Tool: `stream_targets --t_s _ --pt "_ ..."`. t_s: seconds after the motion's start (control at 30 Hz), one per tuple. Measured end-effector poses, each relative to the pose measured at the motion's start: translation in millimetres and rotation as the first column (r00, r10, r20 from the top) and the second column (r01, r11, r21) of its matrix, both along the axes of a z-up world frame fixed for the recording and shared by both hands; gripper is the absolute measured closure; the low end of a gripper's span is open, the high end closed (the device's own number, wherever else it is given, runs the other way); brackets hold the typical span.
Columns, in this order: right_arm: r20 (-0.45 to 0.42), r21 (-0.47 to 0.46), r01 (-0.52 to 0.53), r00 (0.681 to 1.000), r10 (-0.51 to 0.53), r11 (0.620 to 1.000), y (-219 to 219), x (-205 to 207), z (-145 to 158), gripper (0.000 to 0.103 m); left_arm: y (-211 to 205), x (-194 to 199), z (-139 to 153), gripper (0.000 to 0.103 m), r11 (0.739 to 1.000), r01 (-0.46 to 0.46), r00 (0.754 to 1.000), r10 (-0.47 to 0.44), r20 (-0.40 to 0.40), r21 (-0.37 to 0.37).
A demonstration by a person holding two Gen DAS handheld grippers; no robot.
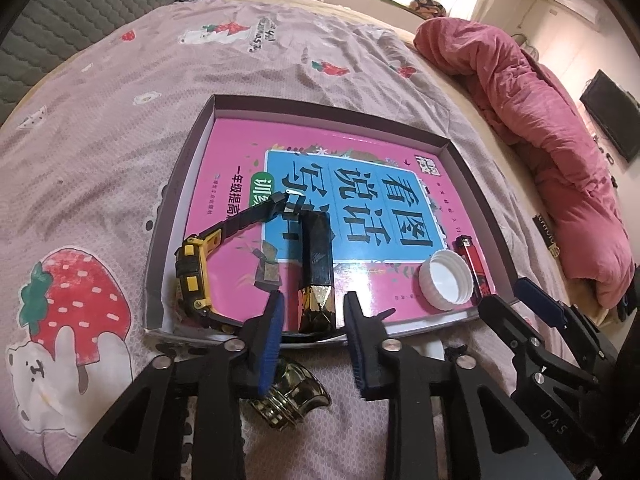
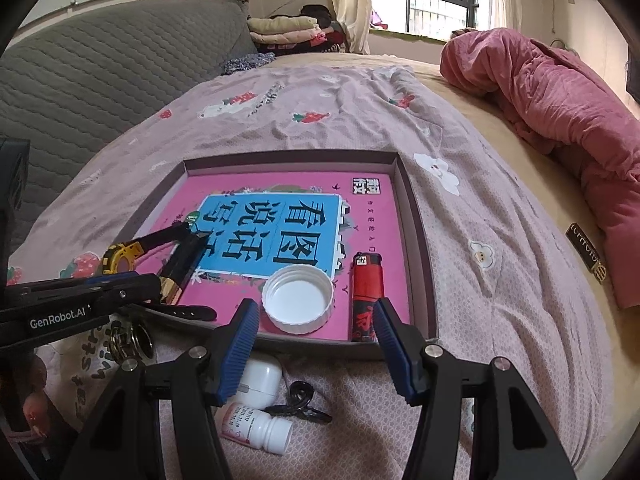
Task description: Organize rigid objects
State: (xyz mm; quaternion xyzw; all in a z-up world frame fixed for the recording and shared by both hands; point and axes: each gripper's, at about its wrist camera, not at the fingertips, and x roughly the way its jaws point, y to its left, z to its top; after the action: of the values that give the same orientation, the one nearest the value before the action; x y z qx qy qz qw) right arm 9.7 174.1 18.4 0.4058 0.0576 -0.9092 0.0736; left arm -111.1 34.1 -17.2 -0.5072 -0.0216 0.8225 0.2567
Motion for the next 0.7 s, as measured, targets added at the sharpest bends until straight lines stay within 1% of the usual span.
stream_targets --t_s 0.03,0.23,0.27,0.33,0.5,0.7 --pt "-0.005 0.0 0.002 1.0 -0.002 1.0 0.6 1.0 1.2 0.044 -0.6 0.8 0.7 0.067 1.0 0.002 1.0 -0.002 -0.002 0.002" --pt "-0.027 -0.027 0.001 1.0 -0.002 1.0 4.1 5.6 7.7 0.044 -2.9 6.7 8.6 0.065 1.0 0.01 1.0 -0.01 -0.021 0.001" --pt "-0.03 -0.029 -0.001 1.0 0.0 1.0 4.0 6.0 8.8 0.044 -2.6 8.0 9.7 0.06 1.0 0.012 1.0 -0.012 -0.024 -0.002" --pt "-0.037 -0.033 -0.003 0.999 0.002 0.999 3.9 7.4 11.3 0.044 -2.7 9.6 12.0 0.054 1.0 0.016 0.999 -0.016 -0.03 -0.001" --pt "-0.051 -0.041 -0.021 0.999 0.019 0.999 1.8 11.0 15.6 0.044 -4.2 14.0 18.2 0.053 1.0 0.016 0.999 -0.017 -0.048 -0.006" --pt "-0.062 -0.045 -0.019 0.998 0.016 0.999 4.2 14.8 18.9 0.044 -7.5 17.4 25.3 0.052 1.0 0.013 0.998 -0.014 -0.067 -0.014"
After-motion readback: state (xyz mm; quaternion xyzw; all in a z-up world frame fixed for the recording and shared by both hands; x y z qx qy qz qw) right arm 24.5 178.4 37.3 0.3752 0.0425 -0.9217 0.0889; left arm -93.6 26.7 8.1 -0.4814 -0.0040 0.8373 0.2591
